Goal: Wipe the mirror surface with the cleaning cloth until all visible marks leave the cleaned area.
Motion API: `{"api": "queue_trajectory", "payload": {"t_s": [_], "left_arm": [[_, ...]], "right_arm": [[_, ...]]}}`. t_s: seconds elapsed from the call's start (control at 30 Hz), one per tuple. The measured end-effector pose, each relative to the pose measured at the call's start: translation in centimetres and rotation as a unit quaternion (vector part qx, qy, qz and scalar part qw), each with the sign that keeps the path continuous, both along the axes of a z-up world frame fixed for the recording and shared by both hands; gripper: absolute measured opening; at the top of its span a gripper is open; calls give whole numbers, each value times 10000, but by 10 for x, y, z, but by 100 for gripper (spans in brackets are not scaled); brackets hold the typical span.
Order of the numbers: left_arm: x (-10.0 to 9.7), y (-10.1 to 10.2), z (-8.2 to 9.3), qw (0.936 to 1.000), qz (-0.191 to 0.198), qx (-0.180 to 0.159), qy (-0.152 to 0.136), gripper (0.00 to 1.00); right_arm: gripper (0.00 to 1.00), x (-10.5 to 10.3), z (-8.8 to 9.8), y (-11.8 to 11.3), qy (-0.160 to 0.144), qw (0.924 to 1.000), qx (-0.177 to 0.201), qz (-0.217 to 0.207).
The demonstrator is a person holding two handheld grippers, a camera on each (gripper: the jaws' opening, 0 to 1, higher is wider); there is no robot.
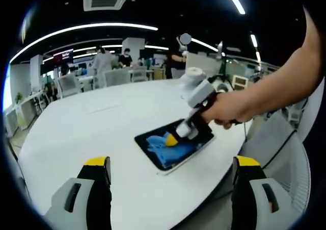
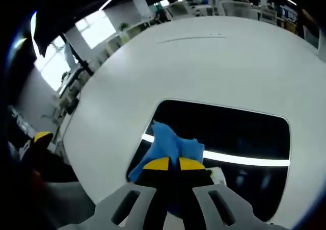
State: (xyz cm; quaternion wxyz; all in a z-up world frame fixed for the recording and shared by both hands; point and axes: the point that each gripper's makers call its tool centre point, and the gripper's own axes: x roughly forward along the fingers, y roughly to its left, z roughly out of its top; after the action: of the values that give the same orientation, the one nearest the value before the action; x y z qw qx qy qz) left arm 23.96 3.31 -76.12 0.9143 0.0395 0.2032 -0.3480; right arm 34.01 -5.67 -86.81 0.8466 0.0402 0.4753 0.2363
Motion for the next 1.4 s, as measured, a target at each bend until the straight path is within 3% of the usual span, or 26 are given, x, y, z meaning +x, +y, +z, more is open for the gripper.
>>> {"api": "queue_trajectory", "payload": {"t_s": [0.87,1.4], "left_arm": [[1,0,3,10000,11,-41,-14,99],[1,0,3,10000,23,-34,-50,99]], "right_arm": [[0,-40,1,7,225,9993,135,266],[0,-41,1,-3,275,9992,120,263]]}}
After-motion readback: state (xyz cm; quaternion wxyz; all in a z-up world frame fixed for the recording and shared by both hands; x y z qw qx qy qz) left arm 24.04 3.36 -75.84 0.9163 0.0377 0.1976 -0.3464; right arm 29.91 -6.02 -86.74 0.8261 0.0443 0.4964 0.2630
